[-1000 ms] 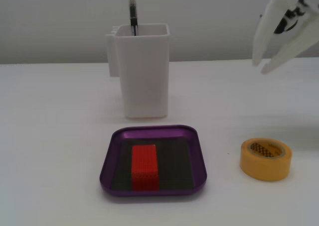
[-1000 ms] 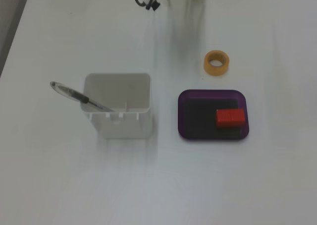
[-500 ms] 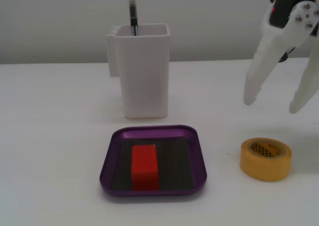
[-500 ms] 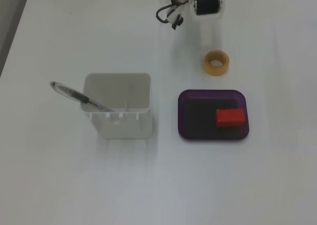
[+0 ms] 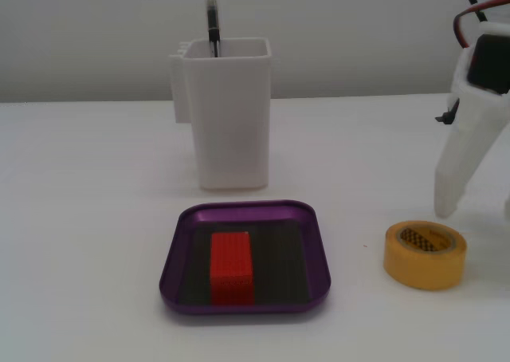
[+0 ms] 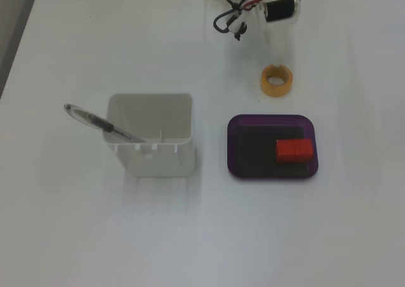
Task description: Grab up the yellow tape and put it in the box.
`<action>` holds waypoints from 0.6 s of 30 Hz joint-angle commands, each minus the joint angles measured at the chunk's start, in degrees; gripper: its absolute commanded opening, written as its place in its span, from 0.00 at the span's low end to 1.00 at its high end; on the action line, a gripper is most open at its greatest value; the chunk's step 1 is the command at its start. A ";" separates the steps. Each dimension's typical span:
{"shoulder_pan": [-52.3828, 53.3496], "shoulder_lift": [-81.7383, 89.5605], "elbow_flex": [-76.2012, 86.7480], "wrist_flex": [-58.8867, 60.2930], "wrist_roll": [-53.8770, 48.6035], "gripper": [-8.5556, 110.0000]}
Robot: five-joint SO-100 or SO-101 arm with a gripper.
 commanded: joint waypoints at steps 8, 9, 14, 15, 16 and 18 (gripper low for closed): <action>-0.53 -0.09 0.53 -2.72 -0.35 0.24; -0.53 -0.09 1.23 -3.52 -0.35 0.24; -0.44 -0.09 5.19 -8.53 -0.35 0.24; -0.44 -0.09 5.62 -9.05 -0.35 0.24; -0.44 -0.09 5.71 -9.14 -0.35 0.24; -0.44 -0.18 5.62 -9.14 -0.35 0.24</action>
